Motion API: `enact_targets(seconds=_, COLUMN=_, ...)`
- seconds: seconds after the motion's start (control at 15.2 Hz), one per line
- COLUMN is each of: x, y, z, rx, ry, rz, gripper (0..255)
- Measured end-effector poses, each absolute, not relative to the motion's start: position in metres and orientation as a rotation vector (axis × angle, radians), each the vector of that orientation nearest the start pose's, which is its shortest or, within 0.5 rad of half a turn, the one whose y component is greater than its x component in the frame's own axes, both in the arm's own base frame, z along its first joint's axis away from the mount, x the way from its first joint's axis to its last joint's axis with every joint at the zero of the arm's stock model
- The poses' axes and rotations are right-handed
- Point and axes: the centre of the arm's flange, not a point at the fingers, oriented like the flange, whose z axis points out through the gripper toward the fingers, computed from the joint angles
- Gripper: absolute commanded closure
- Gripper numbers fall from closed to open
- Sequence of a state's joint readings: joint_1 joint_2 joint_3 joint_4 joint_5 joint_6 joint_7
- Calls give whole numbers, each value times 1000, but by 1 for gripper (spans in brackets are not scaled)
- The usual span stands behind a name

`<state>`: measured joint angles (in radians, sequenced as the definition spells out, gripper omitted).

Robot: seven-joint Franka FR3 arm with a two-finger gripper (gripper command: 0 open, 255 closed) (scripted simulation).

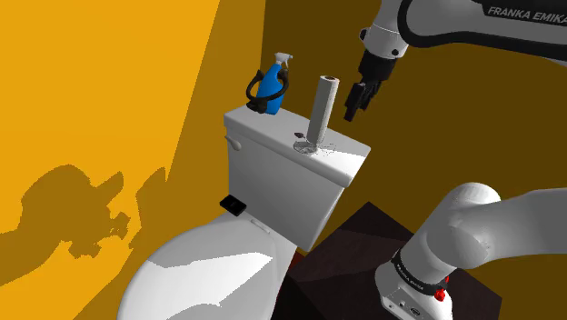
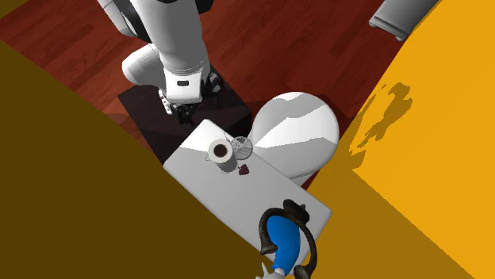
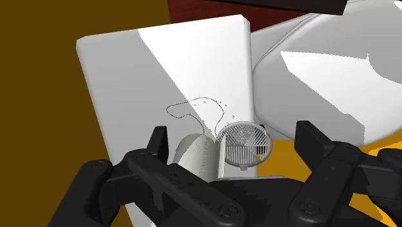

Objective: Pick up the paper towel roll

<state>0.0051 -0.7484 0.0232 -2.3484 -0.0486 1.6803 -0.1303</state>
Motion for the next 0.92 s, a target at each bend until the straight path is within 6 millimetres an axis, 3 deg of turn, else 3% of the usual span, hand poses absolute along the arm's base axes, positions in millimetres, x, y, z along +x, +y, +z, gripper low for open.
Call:
enact_targets(seconds=0.13, x=334, y=6, z=596, rx=-3197, ry=-229, rz=-115, gripper=0)
enact_targets(seconds=0.33, x=363, y=0, z=613, rx=-3189, ry=-117, rz=-71, gripper=0)
enact_targets(seconds=0.73, x=444, y=-22, z=649, rx=-3152, ry=144, rz=29, gripper=0)
enact_targets(seconds=0.92, x=457, y=-28, z=643, rx=-3145, ry=185, rz=46, gripper=0)
